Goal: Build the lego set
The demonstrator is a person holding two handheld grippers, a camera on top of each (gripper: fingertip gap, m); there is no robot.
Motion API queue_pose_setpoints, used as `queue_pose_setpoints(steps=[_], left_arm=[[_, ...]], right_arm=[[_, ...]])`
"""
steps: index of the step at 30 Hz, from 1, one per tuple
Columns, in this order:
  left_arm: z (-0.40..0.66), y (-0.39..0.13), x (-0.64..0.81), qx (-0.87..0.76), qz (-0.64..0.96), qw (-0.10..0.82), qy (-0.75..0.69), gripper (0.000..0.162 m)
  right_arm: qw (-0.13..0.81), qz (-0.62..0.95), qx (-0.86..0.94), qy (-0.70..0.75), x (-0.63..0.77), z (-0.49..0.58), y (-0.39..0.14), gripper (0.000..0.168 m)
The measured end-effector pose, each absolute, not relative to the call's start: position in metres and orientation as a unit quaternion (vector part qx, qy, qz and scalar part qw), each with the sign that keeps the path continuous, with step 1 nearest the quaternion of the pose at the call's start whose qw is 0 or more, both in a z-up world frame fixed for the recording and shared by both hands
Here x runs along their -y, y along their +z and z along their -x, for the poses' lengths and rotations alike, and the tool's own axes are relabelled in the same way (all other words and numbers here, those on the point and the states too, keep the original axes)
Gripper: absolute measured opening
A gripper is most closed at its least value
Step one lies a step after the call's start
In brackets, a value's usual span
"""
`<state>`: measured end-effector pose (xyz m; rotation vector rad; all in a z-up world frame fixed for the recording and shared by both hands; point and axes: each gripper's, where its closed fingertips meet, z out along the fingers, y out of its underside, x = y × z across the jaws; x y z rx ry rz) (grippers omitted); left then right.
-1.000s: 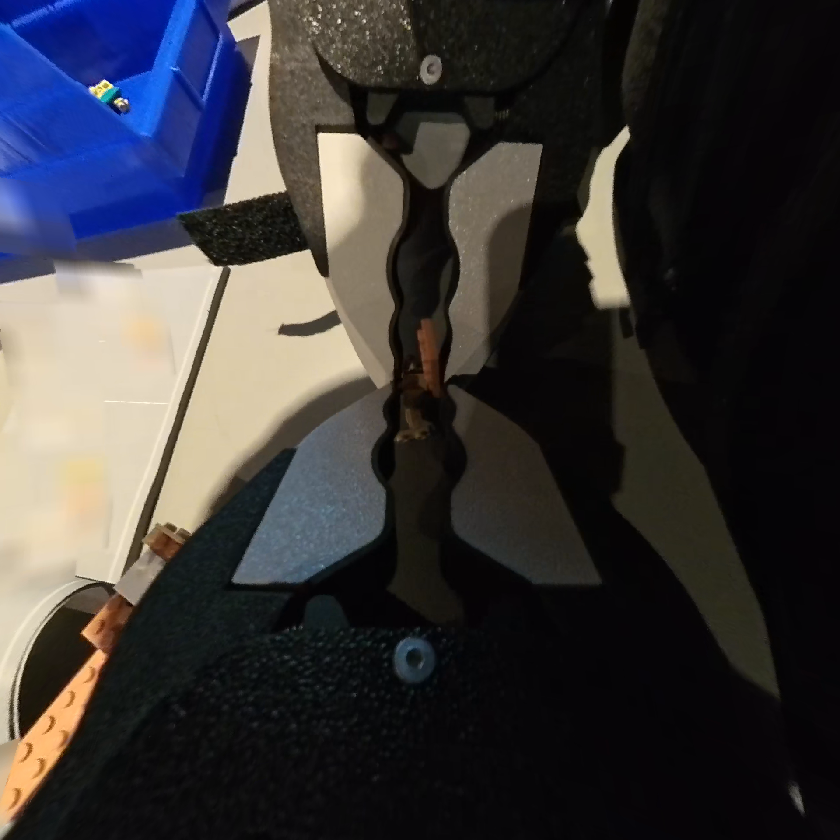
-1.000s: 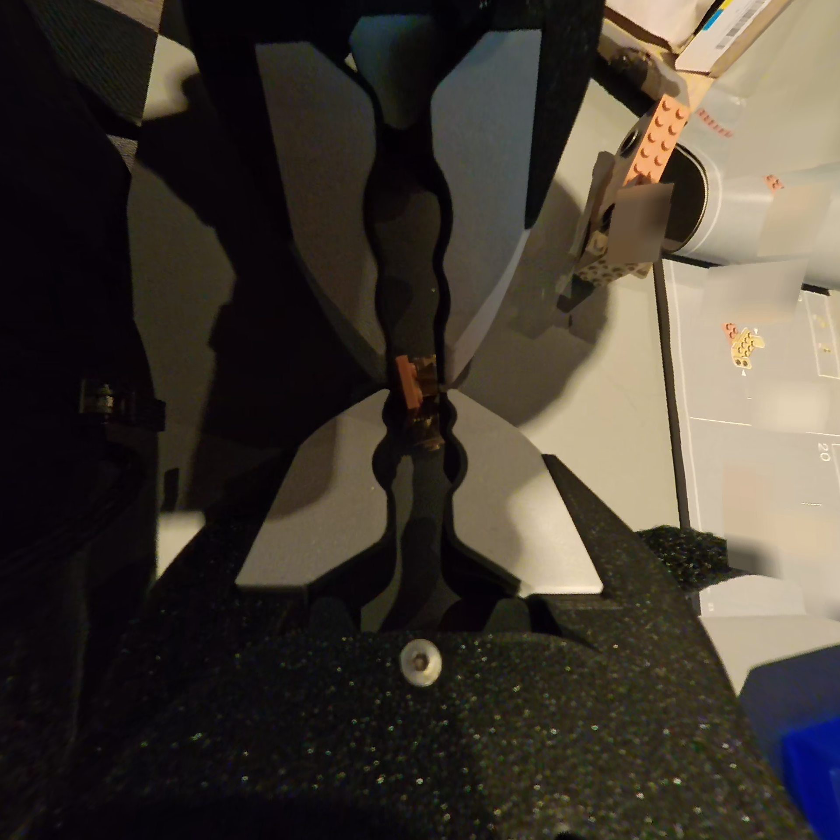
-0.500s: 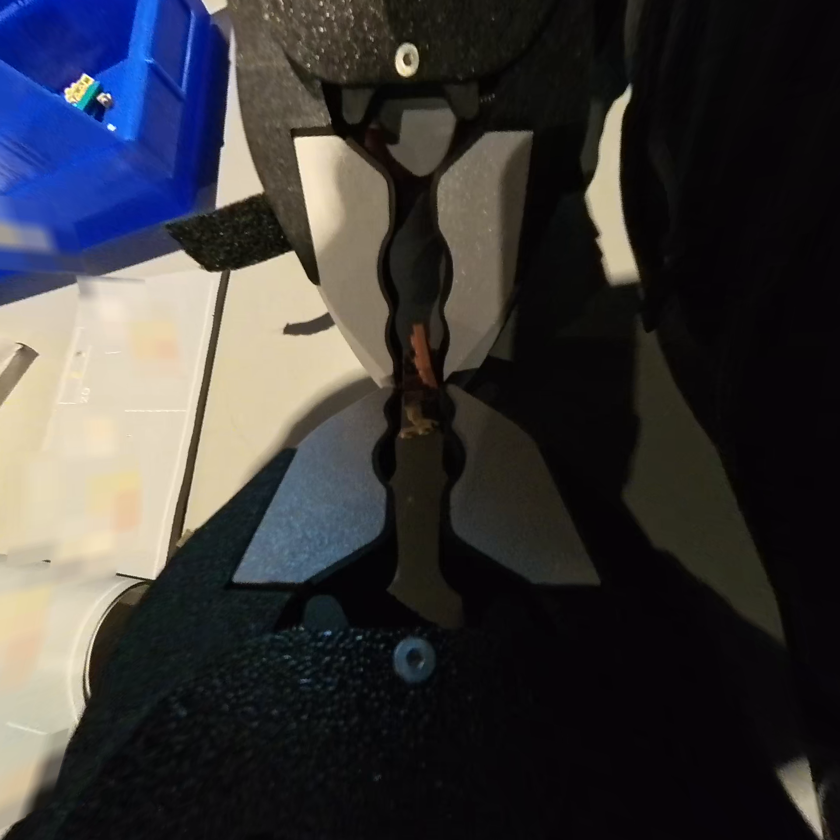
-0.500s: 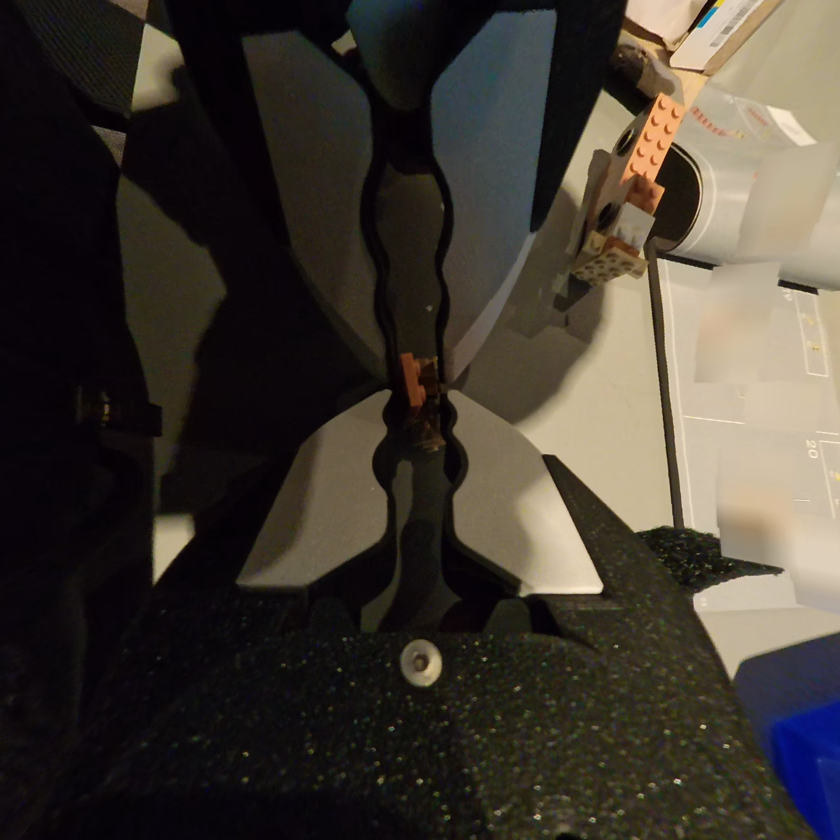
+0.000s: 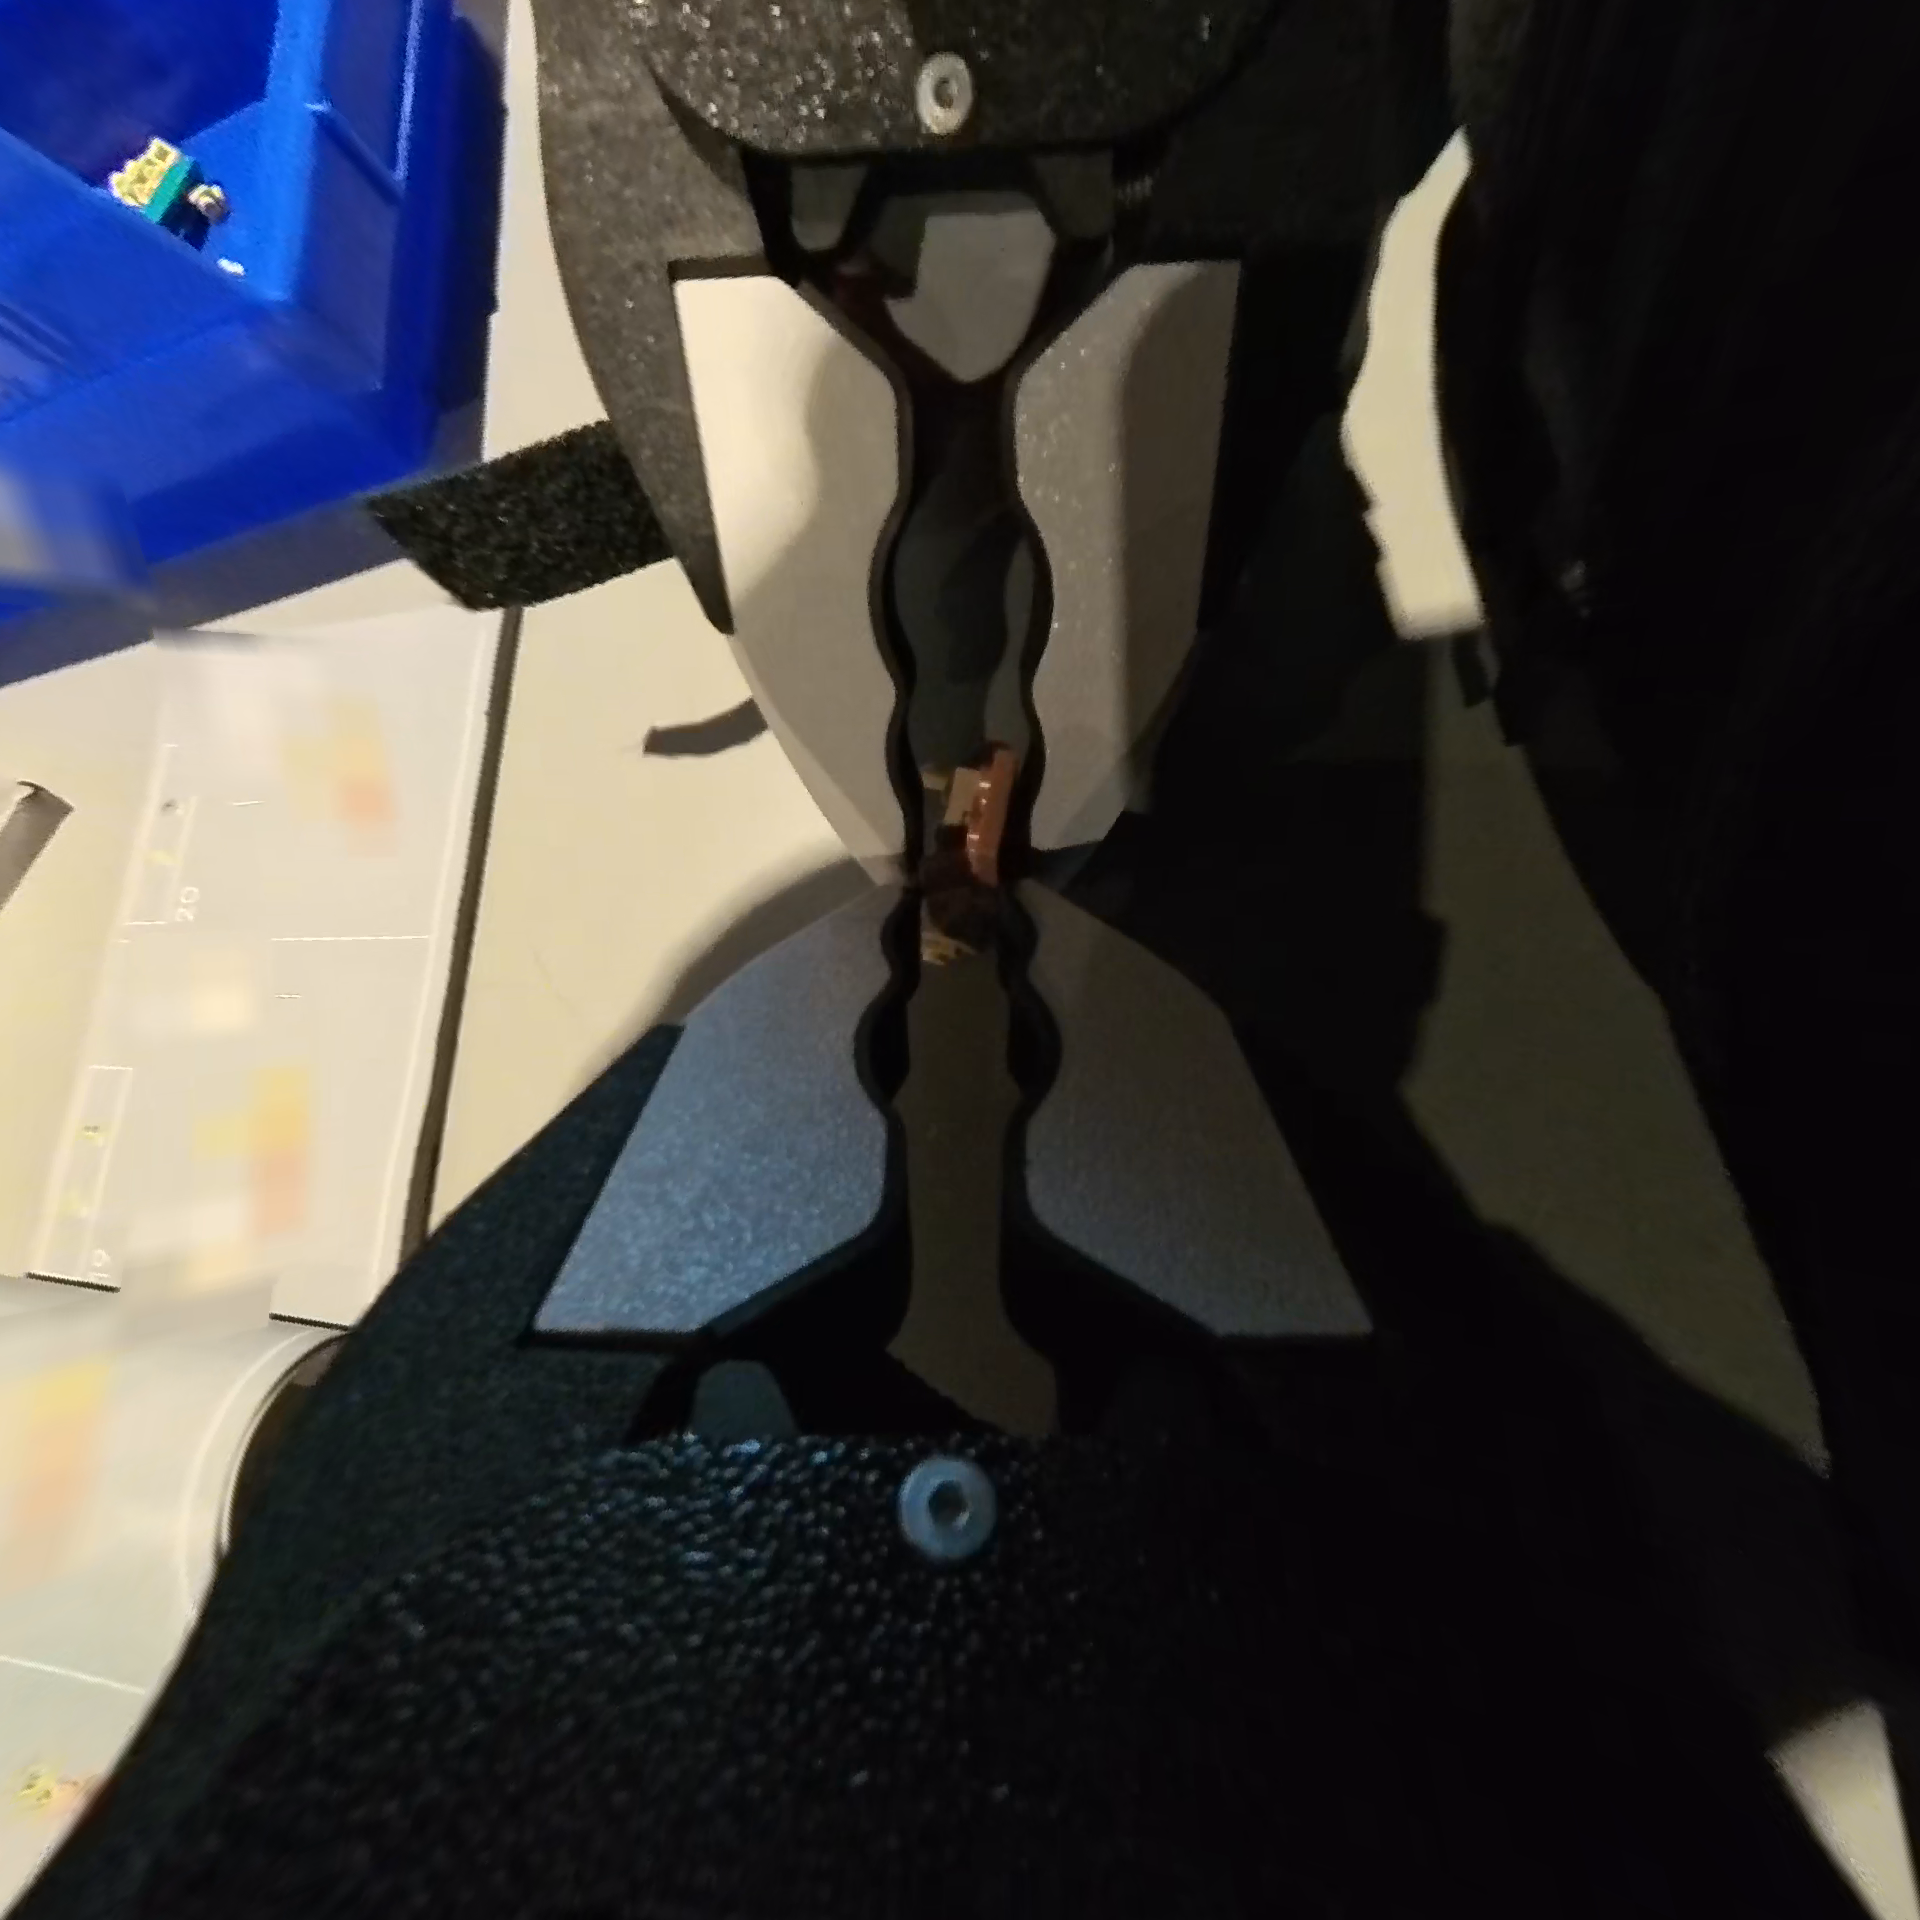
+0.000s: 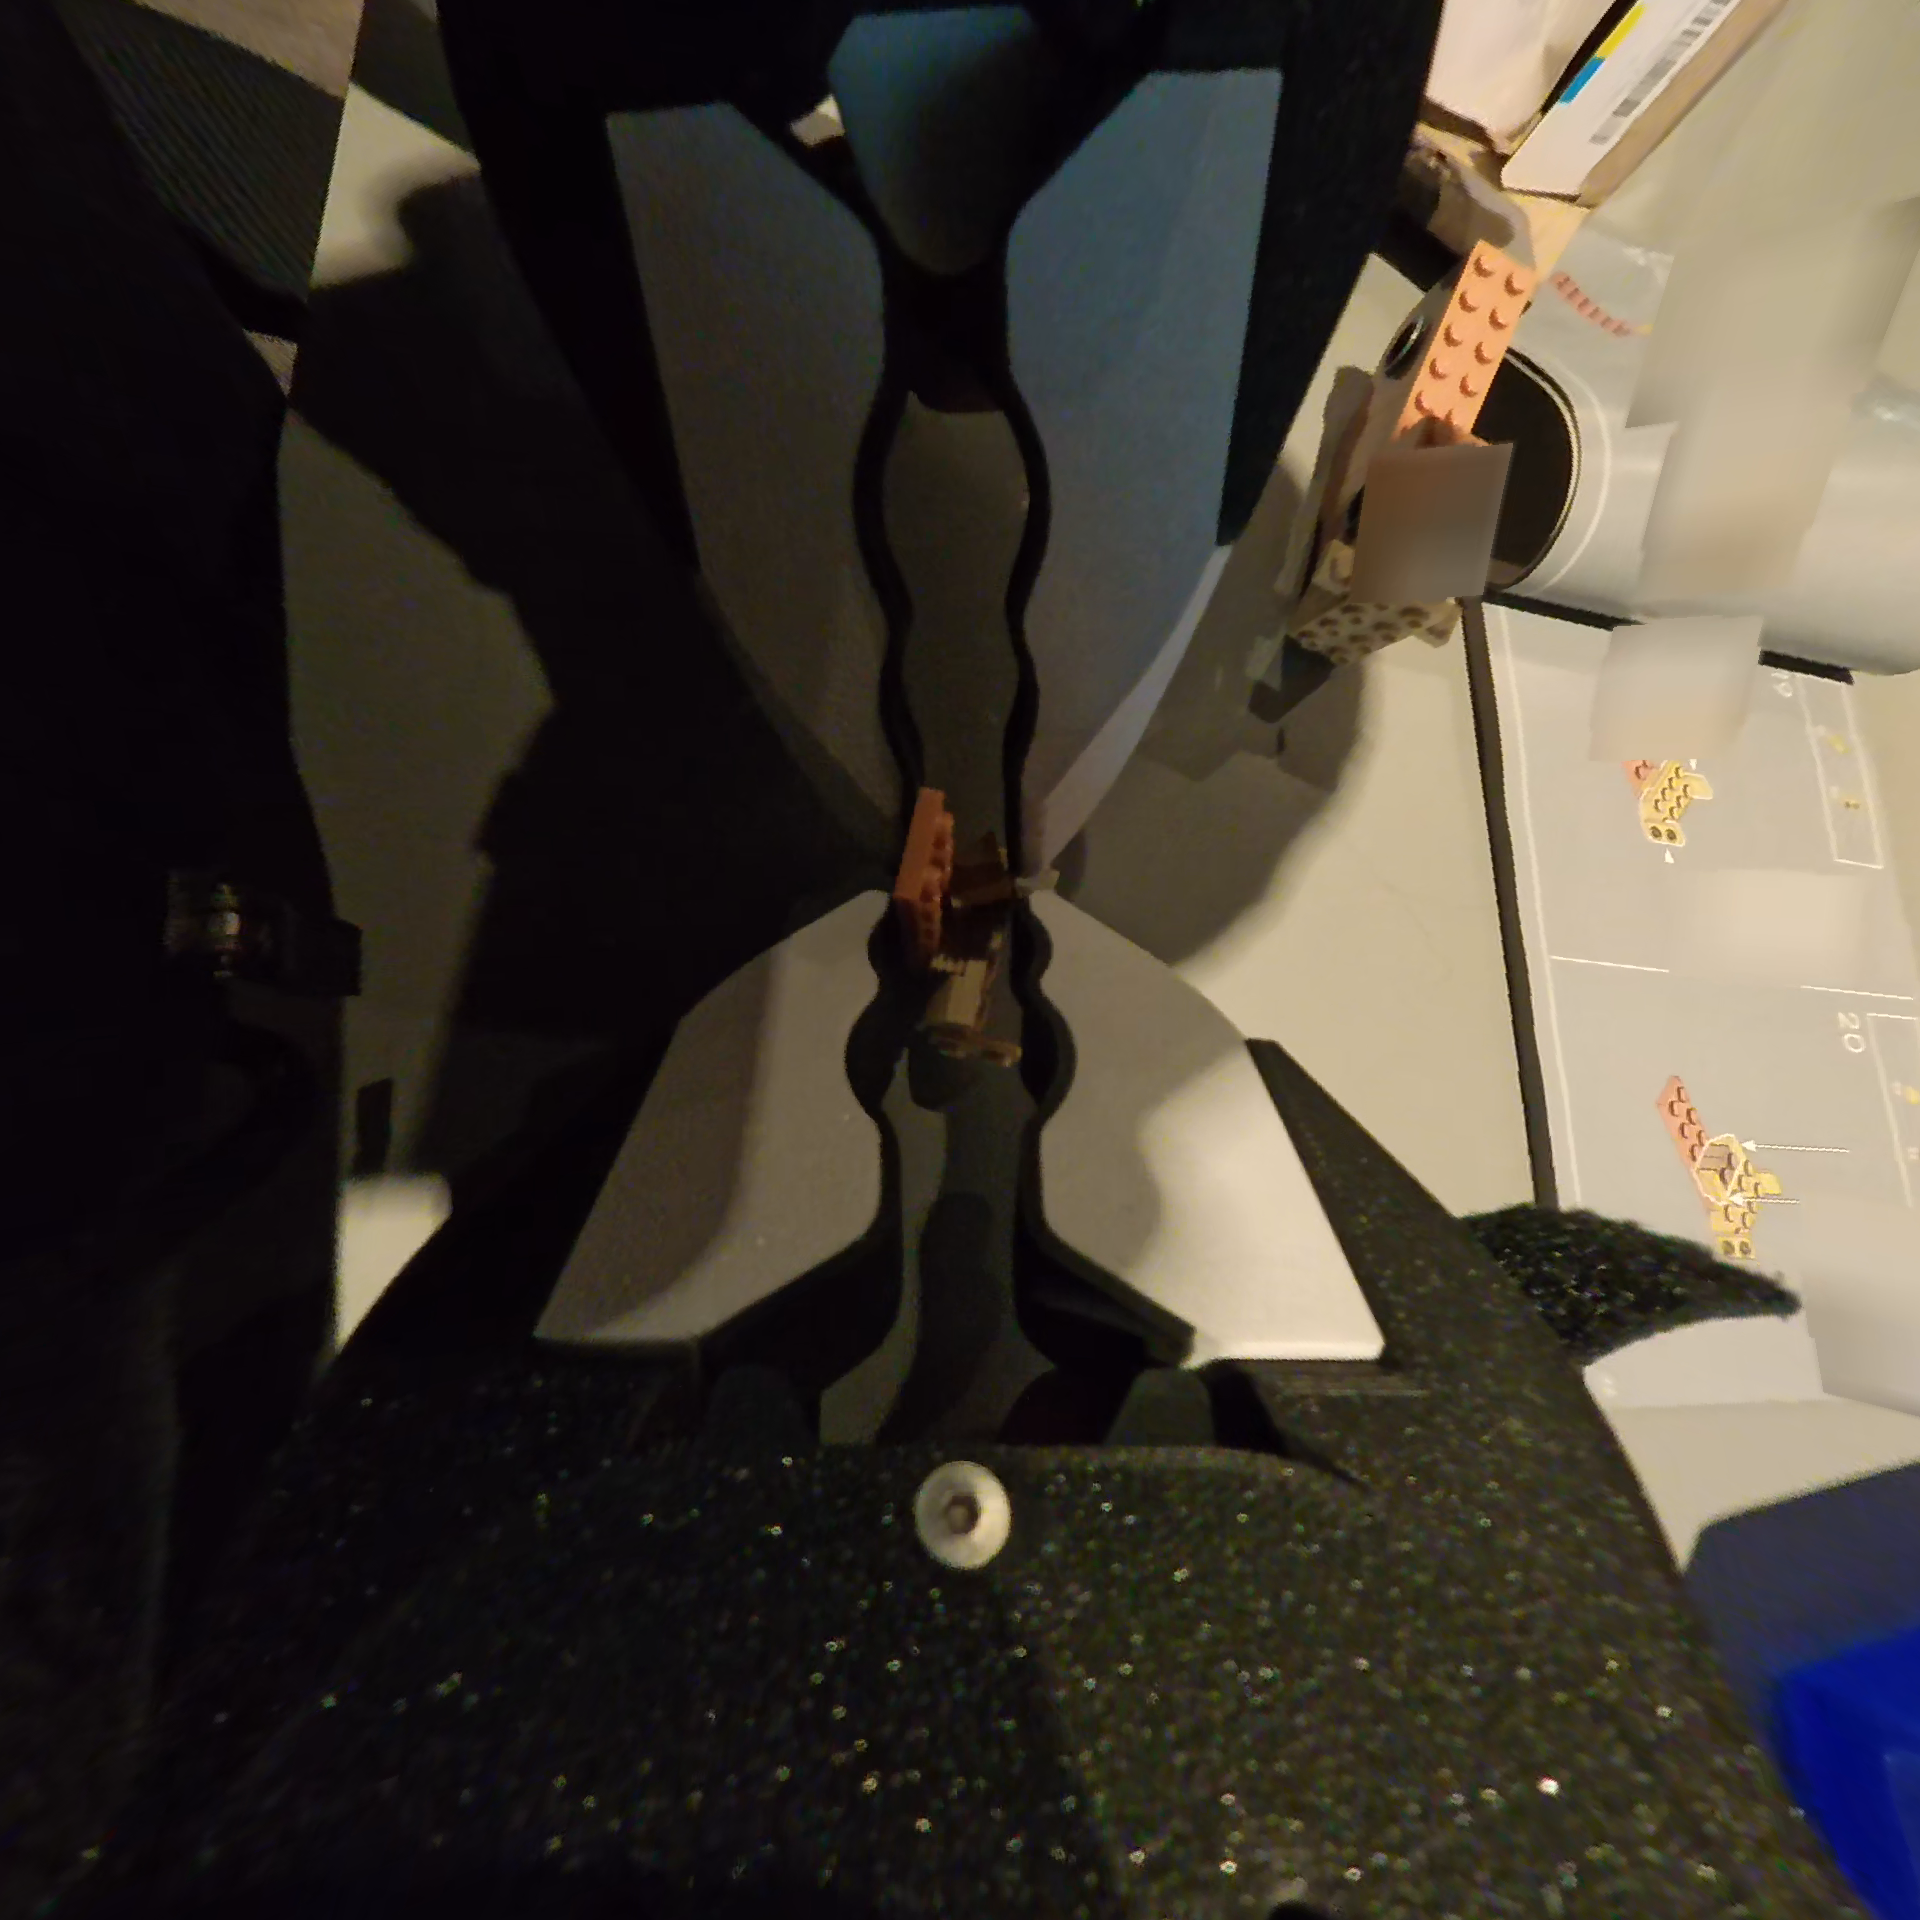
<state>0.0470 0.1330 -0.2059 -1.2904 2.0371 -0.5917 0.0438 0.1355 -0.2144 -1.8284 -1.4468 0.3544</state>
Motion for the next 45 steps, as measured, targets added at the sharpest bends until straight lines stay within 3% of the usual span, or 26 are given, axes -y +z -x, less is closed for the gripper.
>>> queue_pose_setpoints(steps=[6, 15, 45], left_arm=[[-0.0466, -0.2058, -0.1333, -0.787, 0.482, 0.315, -0.221, 0.014], [-0.0472, -0.2056, -0.1338, -0.786, 0.49, 0.307, -0.221, 0.014], [-0.0474, -0.2064, -0.1331, -0.798, 0.484, 0.292, -0.211, 0.013]], right_arm=[[0.394, 0.711, 0.567, 0.133, -0.1374, -0.0438, -0.2124, 0.024], [0.4, 0.709, 0.567, 0.129, -0.1386, -0.0446, -0.212, 0.016], [0.39, 0.714, 0.564, 0.14, -0.1376, -0.0454, -0.2132, 0.014]])
